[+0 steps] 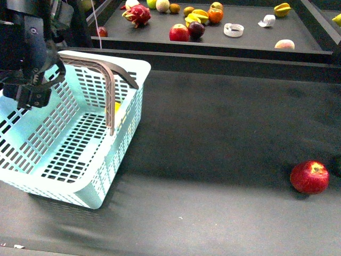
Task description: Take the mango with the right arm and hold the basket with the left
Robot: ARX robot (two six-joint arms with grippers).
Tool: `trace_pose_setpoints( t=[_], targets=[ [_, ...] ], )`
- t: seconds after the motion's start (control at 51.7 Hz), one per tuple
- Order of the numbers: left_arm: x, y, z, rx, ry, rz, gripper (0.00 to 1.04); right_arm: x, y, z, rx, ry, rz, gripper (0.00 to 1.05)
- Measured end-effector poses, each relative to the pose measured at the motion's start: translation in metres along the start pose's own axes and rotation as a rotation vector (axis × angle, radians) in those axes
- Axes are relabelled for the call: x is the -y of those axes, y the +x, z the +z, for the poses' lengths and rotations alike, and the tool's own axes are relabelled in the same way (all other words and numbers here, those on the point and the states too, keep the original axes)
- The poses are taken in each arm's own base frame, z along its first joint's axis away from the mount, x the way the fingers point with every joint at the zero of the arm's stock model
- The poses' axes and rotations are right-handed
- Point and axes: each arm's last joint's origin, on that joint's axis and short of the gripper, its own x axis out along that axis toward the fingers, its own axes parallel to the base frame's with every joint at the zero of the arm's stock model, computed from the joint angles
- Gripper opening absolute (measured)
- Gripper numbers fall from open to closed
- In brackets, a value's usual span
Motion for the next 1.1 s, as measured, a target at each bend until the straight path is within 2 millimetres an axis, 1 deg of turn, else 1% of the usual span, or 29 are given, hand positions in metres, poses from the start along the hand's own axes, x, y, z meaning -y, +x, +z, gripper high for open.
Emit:
trace_pose_setpoints(
  t=[0.077, 0.174, 0.213, 0.232, 0.251, 0.329, 0.387, 0.561, 0.658, 0.832, 1.006, 1.025, 1.044, 1.083, 1.103],
  targets=[
    [0.001, -0.015, 0.007, 0.0, 0.038, -0.052, 0.96, 0.0, 0.0, 0.0, 0.0, 0.0, 0.0, 0.96],
    [-0.01, -0.034, 0.016, 0.002, 0.095, -0.074, 0.97, 0.0, 0.0, 0.0, 0.0, 0.0, 0.0, 0.96],
    [-0.017, -0.044, 0.022, 0.007, 0.116, -0.075, 0.97, 0.0, 0.0, 0.0, 0.0, 0.0, 0.0, 0.96],
    [-0.023, -0.052, 0.029, 0.016, 0.132, -0.074, 0.97, 0.0, 0.0, 0.0, 0.0, 0.0, 0.0, 0.96],
    [-0.026, -0.056, 0.033, 0.025, 0.138, -0.071, 0.97, 0.0, 0.0, 0.0, 0.0, 0.0, 0.0, 0.96],
    [-0.044, -0.083, 0.061, 0.101, 0.155, -0.035, 0.97, 0.0, 0.0, 0.0, 0.0, 0.0, 0.0, 0.96],
    [-0.056, -0.099, 0.077, 0.136, 0.156, -0.024, 0.97, 0.0, 0.0, 0.0, 0.0, 0.0, 0.0, 0.96],
    [-0.09, -0.141, 0.109, 0.191, 0.145, 0.028, 0.97, 0.0, 0.0, 0.0, 0.0, 0.0, 0.0, 0.96],
    [-0.105, -0.159, 0.12, 0.23, 0.139, 0.059, 0.97, 0.0, 0.0, 0.0, 0.0, 0.0, 0.0, 0.96],
    [-0.122, -0.18, 0.128, 0.238, 0.143, 0.123, 0.97, 0.0, 0.0, 0.0, 0.0, 0.0, 0.0, 0.96],
    [-0.122, -0.183, 0.129, 0.246, 0.123, 0.109, 0.97, 0.0, 0.0, 0.0, 0.0, 0.0, 0.0, 0.96],
    [-0.123, -0.182, 0.129, 0.222, 0.134, 0.096, 0.96, 0.0, 0.0, 0.0, 0.0, 0.0, 0.0, 0.96],
    [-0.126, -0.179, 0.128, 0.172, 0.163, 0.048, 0.93, 0.0, 0.0, 0.0, 0.0, 0.0, 0.0, 0.96],
    [-0.131, -0.178, 0.129, 0.087, 0.237, -0.102, 0.85, 0.0, 0.0, 0.0, 0.0, 0.0, 0.0, 0.96],
    [-0.132, -0.179, 0.129, 0.051, 0.313, -0.192, 0.81, 0.0, 0.0, 0.0, 0.0, 0.0, 0.0, 0.96]
  ],
)
